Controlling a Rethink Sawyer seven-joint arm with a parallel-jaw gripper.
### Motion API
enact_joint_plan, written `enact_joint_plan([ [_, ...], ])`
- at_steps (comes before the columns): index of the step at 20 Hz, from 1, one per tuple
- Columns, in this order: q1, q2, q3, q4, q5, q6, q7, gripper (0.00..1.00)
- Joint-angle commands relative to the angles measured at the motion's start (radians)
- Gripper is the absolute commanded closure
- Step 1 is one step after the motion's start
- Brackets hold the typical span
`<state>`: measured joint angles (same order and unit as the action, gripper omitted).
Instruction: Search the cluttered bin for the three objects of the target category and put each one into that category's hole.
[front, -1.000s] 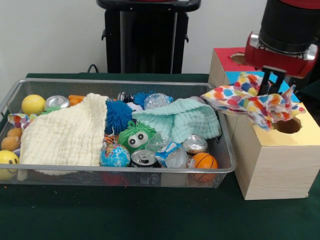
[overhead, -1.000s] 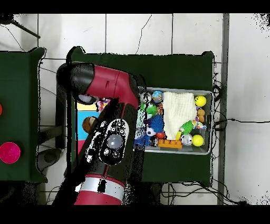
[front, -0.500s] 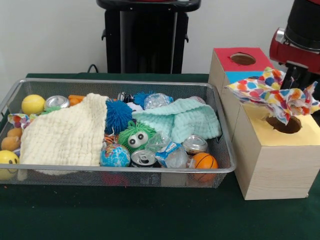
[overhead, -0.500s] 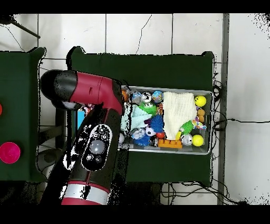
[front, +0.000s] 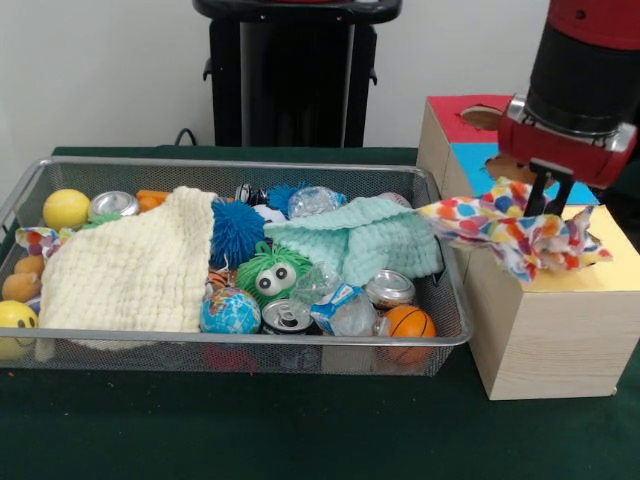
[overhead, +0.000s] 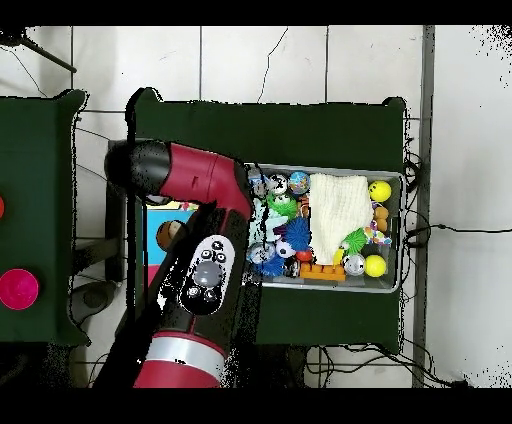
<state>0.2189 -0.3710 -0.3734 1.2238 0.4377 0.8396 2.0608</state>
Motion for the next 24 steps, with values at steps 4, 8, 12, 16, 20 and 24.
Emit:
enact_joint_plan([
  [4,-0.053,0.084,0.14,0.134,0.023,-0.084,0.169,1.0],
  [8,-0.016,0.101,0.109,0.116,0.025,-0.095,0.237,1.0],
  [12,0.04,0.104,0.066,0.093,0.035,-0.059,0.329,1.0],
  [16,0.068,0.085,0.033,0.065,0.043,0.025,0.377,1.0],
  [20,0.074,0.079,0.016,0.043,0.042,0.068,0.391,1.0],
  [24,0.076,0.072,0.025,0.057,0.039,0.054,0.392,1.0],
])
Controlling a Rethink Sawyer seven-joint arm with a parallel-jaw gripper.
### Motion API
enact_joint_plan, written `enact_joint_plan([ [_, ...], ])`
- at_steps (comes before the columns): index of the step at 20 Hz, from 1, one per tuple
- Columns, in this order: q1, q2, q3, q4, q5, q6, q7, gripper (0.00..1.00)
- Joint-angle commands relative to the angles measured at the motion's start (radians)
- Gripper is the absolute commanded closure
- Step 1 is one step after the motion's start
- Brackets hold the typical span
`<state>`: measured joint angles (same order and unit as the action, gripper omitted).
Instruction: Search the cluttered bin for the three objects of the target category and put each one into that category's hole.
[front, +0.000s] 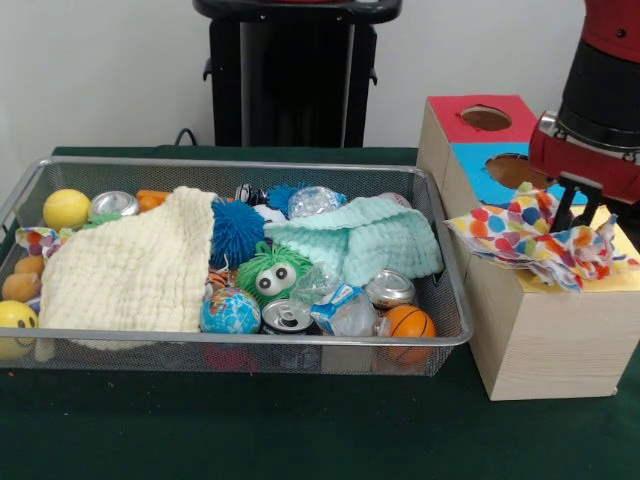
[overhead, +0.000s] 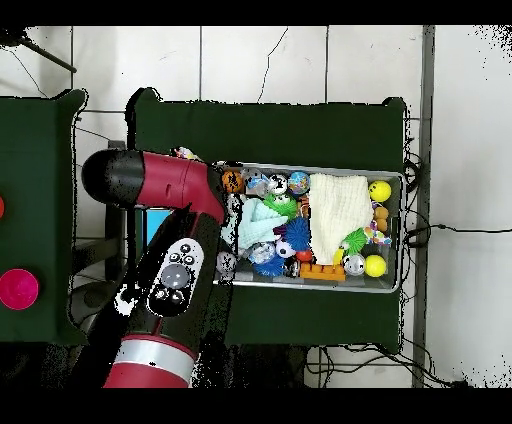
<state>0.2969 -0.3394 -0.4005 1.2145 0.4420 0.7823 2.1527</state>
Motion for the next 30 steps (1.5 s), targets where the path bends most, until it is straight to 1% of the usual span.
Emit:
enact_joint_plan([
  [1,-0.003,0.042,0.055,0.069,0.032,0.106,0.297,1.0],
  [10,-0.031,0.067,0.106,0.11,0.041,0.002,0.264,1.0],
  [14,-0.038,0.079,0.13,0.142,0.049,-0.058,0.247,1.0],
  [18,-0.06,0.122,0.168,0.146,0.057,-0.102,0.214,1.0],
  [21,-0.02,0.175,0.13,0.117,0.039,-0.155,0.259,1.0],
  [24,-0.012,0.217,0.142,0.113,0.044,-0.223,0.263,1.0],
  [28,0.014,0.274,0.115,0.085,0.051,-0.271,0.305,1.0],
  [30,0.007,0.291,0.131,0.086,0.061,-0.316,0.297,1.0],
])
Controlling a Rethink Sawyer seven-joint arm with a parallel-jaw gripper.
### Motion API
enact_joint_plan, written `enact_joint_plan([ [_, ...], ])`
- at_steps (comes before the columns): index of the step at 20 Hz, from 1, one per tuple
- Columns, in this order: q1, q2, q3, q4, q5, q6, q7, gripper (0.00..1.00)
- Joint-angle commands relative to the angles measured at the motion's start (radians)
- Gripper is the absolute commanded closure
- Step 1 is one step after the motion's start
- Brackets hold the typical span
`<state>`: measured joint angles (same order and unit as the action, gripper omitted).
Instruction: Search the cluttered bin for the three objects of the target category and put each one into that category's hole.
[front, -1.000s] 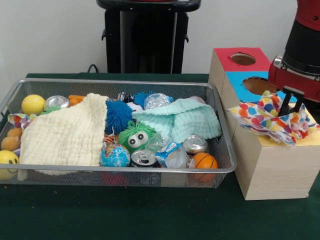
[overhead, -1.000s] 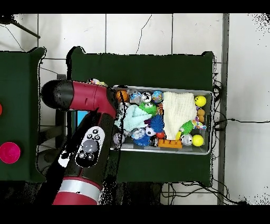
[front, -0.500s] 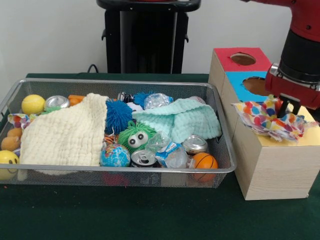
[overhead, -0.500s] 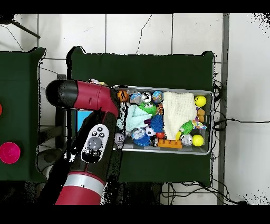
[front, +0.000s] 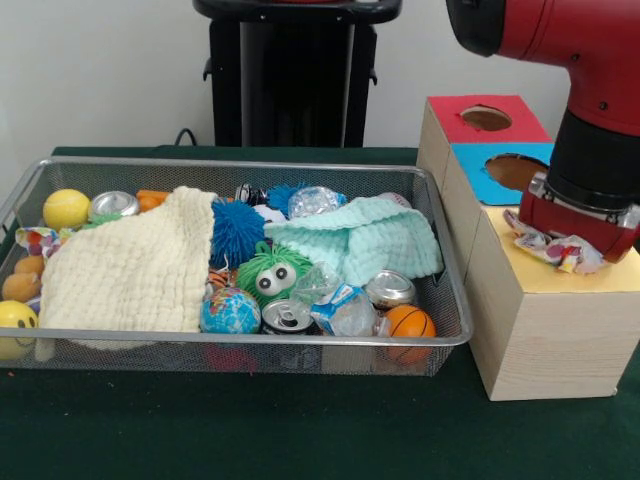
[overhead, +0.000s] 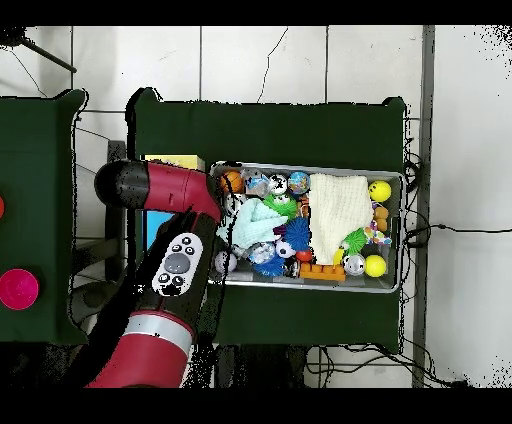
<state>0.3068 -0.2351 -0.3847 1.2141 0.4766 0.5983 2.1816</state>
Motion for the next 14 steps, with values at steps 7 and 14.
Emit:
enact_joint_plan([
  [7,-0.009,0.217,0.126,0.073,0.057,-0.178,0.261,1.0],
  [14,0.001,0.148,0.073,0.076,0.056,-0.011,0.274,1.0],
])
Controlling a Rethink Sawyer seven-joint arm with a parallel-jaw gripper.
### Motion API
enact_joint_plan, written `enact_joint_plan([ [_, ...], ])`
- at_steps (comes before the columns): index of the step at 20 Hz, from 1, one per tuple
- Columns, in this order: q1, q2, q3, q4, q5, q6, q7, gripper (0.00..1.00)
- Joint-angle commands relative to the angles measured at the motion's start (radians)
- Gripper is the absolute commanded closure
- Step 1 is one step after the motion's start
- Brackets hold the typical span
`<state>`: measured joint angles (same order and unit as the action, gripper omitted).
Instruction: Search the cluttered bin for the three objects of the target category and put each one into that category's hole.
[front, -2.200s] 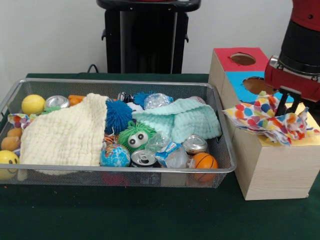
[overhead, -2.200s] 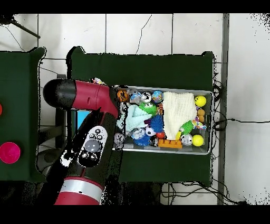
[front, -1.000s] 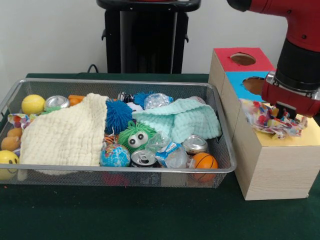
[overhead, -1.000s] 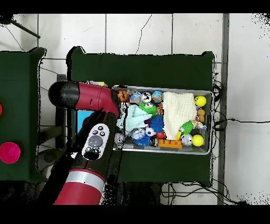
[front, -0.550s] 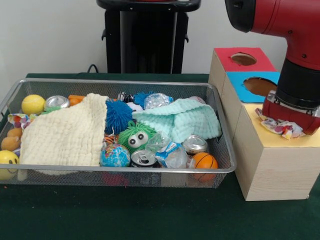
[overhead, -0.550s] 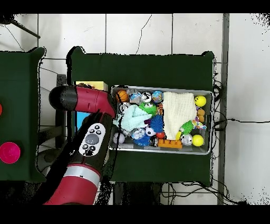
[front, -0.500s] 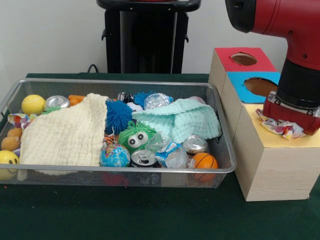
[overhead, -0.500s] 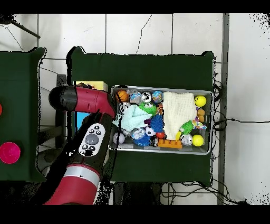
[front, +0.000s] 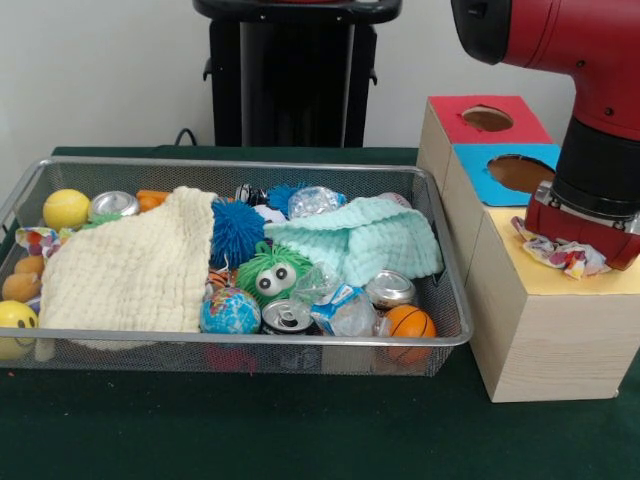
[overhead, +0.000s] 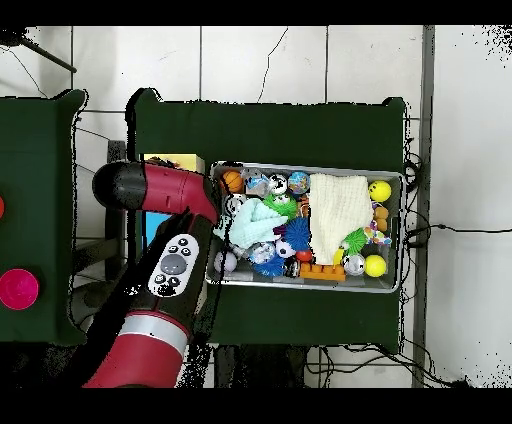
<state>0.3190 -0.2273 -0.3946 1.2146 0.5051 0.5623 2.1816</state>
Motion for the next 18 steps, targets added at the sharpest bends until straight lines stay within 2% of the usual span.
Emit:
enact_joint_plan([
  [1,-0.015,0.125,0.084,0.081,0.024,0.038,0.261,1.0],
  [5,-0.042,0.068,0.121,0.125,0.04,0.035,0.231,1.0],
  [10,-0.02,0.04,0.056,0.108,0.032,0.121,0.275,1.0],
  [12,-0.009,0.044,0.04,0.108,0.013,0.098,0.261,1.0],
  [13,-0.01,0.045,0.042,0.11,0.012,0.099,0.257,0.0],
  [18,-0.011,0.052,0.037,0.101,0.003,0.13,0.247,0.0],
])
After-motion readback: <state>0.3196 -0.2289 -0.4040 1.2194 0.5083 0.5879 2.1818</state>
